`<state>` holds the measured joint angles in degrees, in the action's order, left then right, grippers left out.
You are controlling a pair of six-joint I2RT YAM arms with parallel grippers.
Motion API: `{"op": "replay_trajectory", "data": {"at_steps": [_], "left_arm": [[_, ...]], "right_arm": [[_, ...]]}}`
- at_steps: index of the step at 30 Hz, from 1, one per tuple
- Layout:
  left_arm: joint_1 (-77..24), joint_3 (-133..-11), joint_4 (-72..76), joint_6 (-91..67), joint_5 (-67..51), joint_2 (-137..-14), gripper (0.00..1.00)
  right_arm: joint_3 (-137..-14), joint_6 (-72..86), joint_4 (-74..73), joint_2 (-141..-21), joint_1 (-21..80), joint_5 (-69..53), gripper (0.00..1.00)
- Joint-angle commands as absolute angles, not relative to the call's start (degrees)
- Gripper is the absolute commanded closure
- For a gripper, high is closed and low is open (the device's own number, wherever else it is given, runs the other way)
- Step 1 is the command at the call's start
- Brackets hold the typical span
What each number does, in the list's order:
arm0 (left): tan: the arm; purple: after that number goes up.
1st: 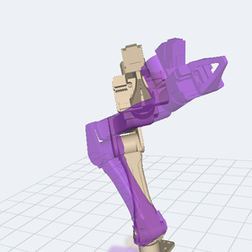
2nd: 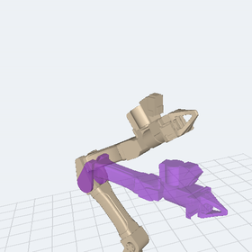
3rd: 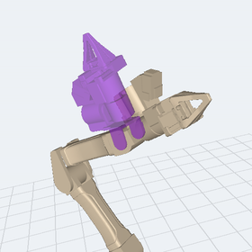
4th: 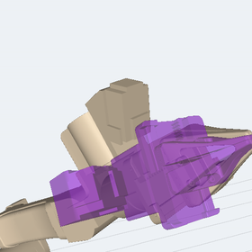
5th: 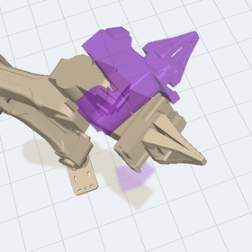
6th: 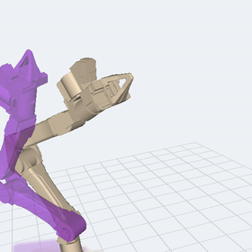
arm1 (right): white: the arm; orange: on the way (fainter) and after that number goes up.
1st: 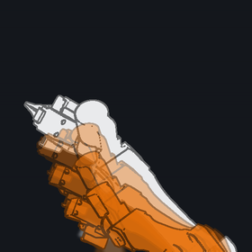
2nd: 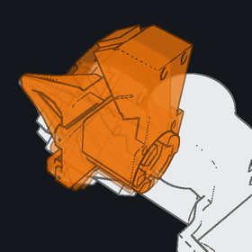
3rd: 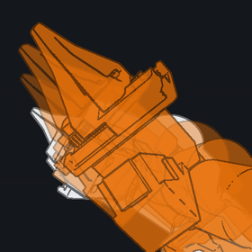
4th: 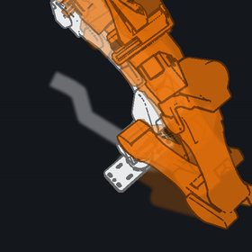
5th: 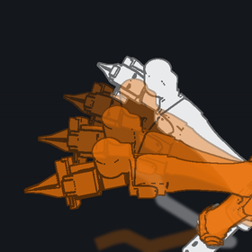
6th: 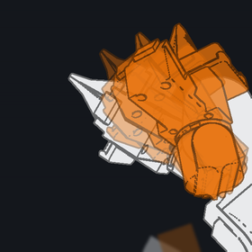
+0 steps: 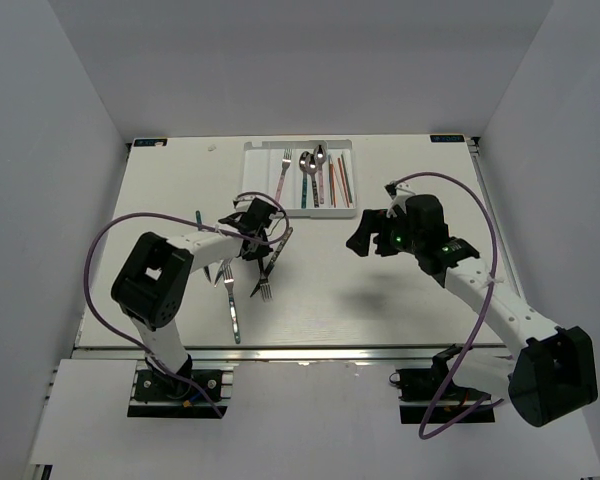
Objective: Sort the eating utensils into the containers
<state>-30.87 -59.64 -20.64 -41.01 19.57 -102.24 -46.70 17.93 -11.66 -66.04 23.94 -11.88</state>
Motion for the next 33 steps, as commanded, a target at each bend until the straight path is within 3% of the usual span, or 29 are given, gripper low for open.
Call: {"op": "replay_trajectory", "data": {"at_steps": [1,8,15,18,25,31,33], "left_arm": [[-31.9,-59.06,-23.47,-38.68,16.97,-97.22,1.0],[-35.33,-60.64,-26.1,-32.27,15.47,-86.94,1.0],[-39.28,-56.95,-21.01,-28.74,3.88,-78.06,1.0],[-40.16,-56.08,-19.44,-28.13,-0.52,-76.21,1.0],[-40.69,-54.41,-17.05,-27.86,-6.15,-73.56,1.0],[-40.78,-53.79,-16.52,-27.77,-8.26,-74.18,1.0],[-40.96,-53.61,-16.52,-27.69,-8.26,-74.18,1.0]], "right_arm": [[-44.75,20.3,-4.32,-64.34,23.73,-17.65,0.11],[-39.38,33.11,17.11,-65.47,23.73,-33.65,0.11],[-38.67,56.77,32.33,-75.56,27.23,-30.94,0.11],[-43.31,56.16,26.2,-79.27,31.19,-24.88,0.11],[-44.03,61.87,30.06,-84.28,34.63,-21.81,0.11],[-44.47,64.95,32.87,-87.44,36.21,-19.87,0.14],[-44.12,66.18,34.45,-88.33,36.3,-19.51,0.2]]}}
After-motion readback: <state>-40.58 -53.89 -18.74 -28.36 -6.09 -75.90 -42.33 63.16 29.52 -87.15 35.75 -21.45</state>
